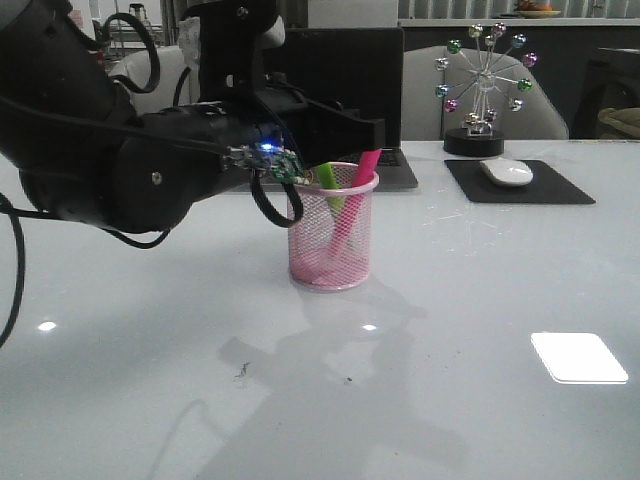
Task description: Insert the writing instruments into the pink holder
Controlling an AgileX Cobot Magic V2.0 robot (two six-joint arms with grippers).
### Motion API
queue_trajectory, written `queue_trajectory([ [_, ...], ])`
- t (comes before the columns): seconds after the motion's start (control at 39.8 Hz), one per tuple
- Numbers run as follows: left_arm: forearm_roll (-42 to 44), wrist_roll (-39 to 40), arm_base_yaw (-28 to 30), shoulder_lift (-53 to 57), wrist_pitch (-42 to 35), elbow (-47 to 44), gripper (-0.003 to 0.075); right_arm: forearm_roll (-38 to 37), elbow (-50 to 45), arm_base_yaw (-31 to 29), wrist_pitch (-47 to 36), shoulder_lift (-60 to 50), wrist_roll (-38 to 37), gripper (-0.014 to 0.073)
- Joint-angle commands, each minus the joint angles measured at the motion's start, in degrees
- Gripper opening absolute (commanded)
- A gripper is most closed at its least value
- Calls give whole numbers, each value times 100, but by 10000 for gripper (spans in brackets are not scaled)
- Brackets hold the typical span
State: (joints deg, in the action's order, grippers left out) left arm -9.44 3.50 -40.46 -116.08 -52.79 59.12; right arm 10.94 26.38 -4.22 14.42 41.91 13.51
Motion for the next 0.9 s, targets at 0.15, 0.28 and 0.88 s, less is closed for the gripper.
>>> queue_trajectory([
  [0.15, 25, 59, 0, 607, -268, 107, 344, -33, 168, -26, -452, -43, 55, 352],
  [0.28, 15, 30, 209, 1114, 425, 107, 344, -33, 168, -26, -452, -43, 55, 352],
  [0.88, 311, -437, 2223, 3966, 4192, 107, 344, -33, 168, -26, -452, -43, 55, 352],
])
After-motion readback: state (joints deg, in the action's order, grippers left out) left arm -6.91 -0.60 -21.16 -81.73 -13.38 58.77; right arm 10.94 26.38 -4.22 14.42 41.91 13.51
